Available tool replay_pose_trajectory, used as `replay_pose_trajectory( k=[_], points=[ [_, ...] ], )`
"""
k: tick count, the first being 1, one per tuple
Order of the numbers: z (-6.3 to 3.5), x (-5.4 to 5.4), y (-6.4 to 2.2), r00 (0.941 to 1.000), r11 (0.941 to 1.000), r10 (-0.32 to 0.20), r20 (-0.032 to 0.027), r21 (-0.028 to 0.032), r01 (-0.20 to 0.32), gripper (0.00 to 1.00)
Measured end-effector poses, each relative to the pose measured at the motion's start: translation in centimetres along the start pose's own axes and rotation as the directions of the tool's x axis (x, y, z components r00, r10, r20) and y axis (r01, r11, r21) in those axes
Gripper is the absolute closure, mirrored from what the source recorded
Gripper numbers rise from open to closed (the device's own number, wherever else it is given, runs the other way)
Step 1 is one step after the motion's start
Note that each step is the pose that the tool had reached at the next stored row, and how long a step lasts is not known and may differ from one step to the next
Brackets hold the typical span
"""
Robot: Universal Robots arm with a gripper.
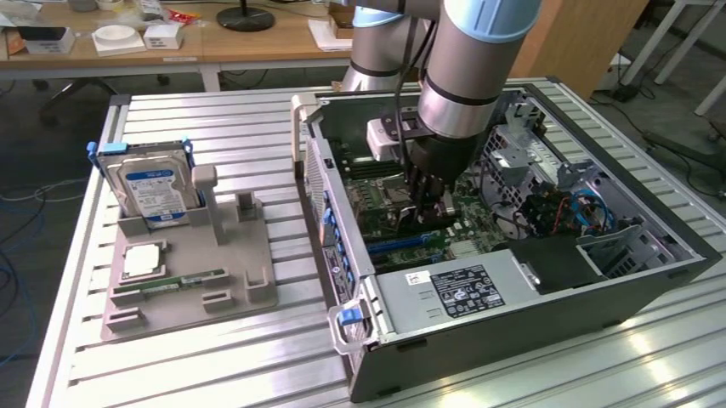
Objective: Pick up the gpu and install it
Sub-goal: 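Insert the gpu into the slot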
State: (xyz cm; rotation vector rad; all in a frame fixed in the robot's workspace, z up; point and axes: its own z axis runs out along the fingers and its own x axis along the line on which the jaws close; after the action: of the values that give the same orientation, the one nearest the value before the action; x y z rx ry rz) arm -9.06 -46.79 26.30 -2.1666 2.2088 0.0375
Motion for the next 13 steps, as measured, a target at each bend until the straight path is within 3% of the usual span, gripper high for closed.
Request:
replay_pose_trajectory(
  k=[13],
  points=[
    [0.32, 0.02, 0.01, 1.0, 1.0, 0.0, 0.0001, 0.0, 0.0, 0.74]
  ],
)
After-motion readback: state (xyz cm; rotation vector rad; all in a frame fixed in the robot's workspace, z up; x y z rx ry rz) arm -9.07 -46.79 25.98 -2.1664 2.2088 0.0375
